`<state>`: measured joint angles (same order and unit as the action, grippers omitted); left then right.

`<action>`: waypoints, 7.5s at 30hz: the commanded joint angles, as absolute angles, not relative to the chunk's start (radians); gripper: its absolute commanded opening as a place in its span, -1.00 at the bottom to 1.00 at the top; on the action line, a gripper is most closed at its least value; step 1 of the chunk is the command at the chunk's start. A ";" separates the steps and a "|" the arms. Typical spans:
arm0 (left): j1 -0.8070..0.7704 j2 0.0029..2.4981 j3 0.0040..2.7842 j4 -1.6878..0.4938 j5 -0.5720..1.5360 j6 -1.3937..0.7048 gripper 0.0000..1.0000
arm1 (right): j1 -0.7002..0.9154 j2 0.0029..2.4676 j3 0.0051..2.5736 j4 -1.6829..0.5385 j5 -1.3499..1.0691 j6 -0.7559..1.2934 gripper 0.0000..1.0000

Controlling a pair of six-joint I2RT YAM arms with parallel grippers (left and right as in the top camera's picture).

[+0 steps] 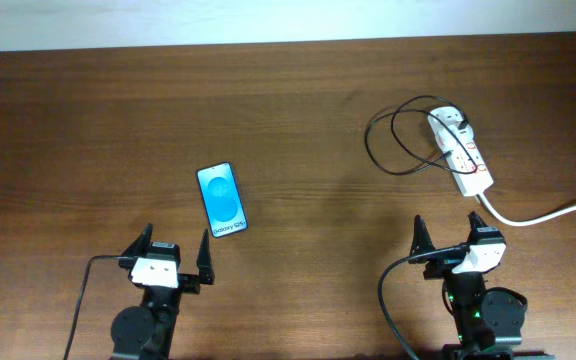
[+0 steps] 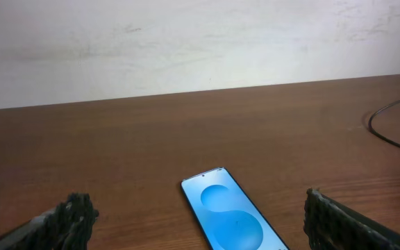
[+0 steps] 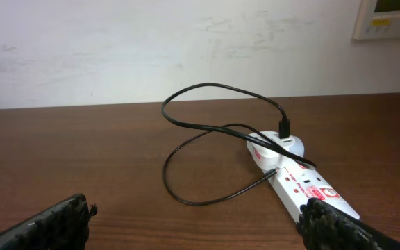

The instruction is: Plug charger to phone and switch on socket

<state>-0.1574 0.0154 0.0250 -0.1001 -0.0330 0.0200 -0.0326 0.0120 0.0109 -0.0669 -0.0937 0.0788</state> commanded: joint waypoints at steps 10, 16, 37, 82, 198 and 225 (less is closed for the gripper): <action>-0.151 0.008 0.015 -0.094 -0.025 0.039 0.98 | -0.027 0.007 0.006 -0.072 -0.093 0.082 0.97; -0.151 0.008 0.015 -0.094 -0.025 0.039 0.98 | -0.027 0.007 0.006 -0.072 -0.093 0.082 0.97; -0.152 0.009 0.128 -0.274 0.024 0.037 0.98 | -0.027 0.007 0.006 -0.072 -0.093 0.082 0.97; -0.152 0.664 0.842 -0.737 0.049 -0.019 0.98 | -0.027 0.007 0.006 -0.072 -0.093 0.082 0.97; -0.284 1.663 1.378 -1.145 -0.044 -0.545 0.06 | -0.027 0.007 0.006 -0.072 -0.093 0.082 0.97; -0.304 1.370 1.378 -1.393 0.148 -0.546 -0.03 | -0.027 0.007 0.006 -0.072 -0.093 0.082 0.97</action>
<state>-0.2852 1.3964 1.3560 -1.3911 0.1066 -0.5430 -0.0326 0.0120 0.0109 -0.0669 -0.0937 0.0788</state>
